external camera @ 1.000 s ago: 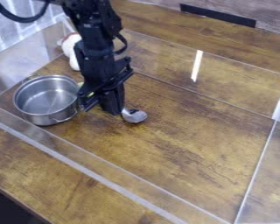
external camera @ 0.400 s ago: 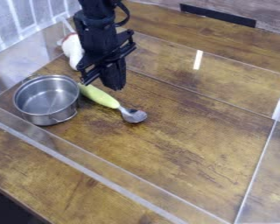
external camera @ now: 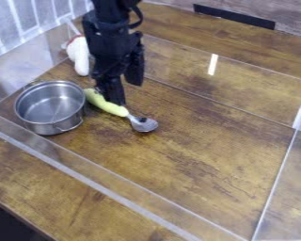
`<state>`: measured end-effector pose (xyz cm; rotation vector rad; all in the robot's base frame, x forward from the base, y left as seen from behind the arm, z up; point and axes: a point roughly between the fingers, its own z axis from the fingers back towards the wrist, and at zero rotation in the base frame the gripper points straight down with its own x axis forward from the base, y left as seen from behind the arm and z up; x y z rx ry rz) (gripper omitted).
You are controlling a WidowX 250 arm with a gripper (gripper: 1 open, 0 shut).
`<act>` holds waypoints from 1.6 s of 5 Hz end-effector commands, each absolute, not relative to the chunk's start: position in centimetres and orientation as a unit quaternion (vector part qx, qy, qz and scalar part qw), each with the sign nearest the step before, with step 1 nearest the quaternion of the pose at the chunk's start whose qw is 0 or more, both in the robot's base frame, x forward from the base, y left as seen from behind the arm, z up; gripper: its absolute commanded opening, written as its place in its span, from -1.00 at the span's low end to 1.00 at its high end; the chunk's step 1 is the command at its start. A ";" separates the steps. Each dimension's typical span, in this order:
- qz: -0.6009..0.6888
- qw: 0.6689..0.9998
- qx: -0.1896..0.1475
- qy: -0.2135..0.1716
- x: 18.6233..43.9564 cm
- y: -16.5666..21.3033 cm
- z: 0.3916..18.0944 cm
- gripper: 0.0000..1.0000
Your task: Move the green spoon to the left
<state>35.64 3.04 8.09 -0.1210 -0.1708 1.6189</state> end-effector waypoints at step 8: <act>0.700 0.710 -0.024 -0.075 37.7 3.8 5.7 -1.00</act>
